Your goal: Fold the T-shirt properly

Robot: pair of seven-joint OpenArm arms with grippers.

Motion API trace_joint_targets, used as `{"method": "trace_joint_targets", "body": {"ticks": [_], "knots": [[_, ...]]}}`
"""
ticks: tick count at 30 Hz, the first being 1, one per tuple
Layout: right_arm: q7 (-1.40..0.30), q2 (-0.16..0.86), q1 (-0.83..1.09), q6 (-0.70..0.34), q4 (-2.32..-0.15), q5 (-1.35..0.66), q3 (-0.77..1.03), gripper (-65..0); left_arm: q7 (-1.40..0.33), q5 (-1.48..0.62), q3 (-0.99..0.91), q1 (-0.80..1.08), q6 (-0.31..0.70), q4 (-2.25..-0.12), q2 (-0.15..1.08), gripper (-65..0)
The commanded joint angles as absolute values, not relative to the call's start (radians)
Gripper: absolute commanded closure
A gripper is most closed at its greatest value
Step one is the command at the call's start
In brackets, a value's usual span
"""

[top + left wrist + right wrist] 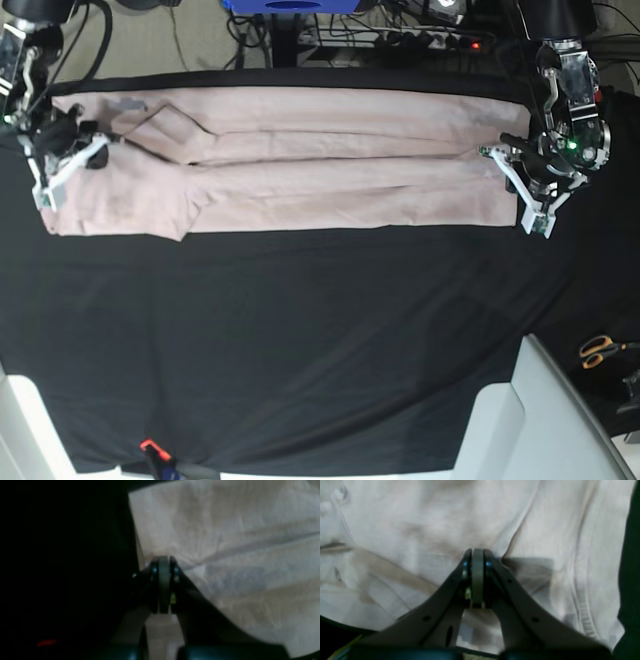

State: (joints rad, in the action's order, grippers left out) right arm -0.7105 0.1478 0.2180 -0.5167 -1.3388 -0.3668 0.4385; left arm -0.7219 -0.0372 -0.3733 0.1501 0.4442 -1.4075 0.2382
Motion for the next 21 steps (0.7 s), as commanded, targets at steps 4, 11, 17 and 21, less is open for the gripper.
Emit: {"method": "trace_joint_targets", "body": {"ticks": [4, 11, 17, 21], "knots": [[-0.751, 0.160, 0.257, -0.453, -1.445, -0.364, 0.441, -0.3, -0.711, -0.044, -0.378, 0.143, 0.440, -1.420, 0.254, 0.0], [-0.881, 0.108, 0.257, -0.426, -1.715, -0.366, 0.435, -0.3, -0.711, -0.044, -0.378, 0.143, 0.440, -1.420, 0.255, 0.0], [-0.917, 0.067, 0.163, -0.426, -1.635, -0.364, 0.354, -0.3, -0.711, -0.044, -0.378, 0.143, 0.440, -1.420, 0.252, 0.0], [-0.900, 0.042, 0.130, -0.426, -1.520, -0.364, 0.317, -0.3, -0.711, -0.044, -0.378, 0.143, 0.440, -1.420, 0.252, 0.0]]}}
